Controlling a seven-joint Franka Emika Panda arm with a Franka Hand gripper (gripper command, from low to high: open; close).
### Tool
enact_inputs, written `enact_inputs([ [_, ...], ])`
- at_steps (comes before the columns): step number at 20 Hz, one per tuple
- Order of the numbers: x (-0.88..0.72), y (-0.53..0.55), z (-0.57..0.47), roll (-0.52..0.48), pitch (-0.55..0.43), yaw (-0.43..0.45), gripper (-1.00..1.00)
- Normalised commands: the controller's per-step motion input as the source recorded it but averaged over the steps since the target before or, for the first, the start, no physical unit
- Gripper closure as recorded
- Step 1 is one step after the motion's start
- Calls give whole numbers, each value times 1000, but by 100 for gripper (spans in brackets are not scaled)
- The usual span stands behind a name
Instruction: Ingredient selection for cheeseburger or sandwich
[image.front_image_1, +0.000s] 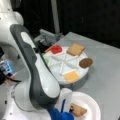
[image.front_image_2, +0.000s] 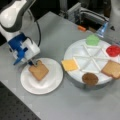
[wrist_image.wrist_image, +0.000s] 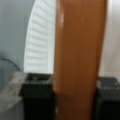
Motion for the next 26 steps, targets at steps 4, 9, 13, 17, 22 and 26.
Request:
enact_inputs([
  [4,352,-157,-48,190,-51,87,100],
  [9,261,-158,24,173,-37,94,100],
  [13,169,-147,79,174,-10,116,100],
  [17,109,-112,102,149,18,114,-100],
  [22,77,-54,117,70,54,109,-100],
  [26,44,-44,154,66,80,132,-100],
])
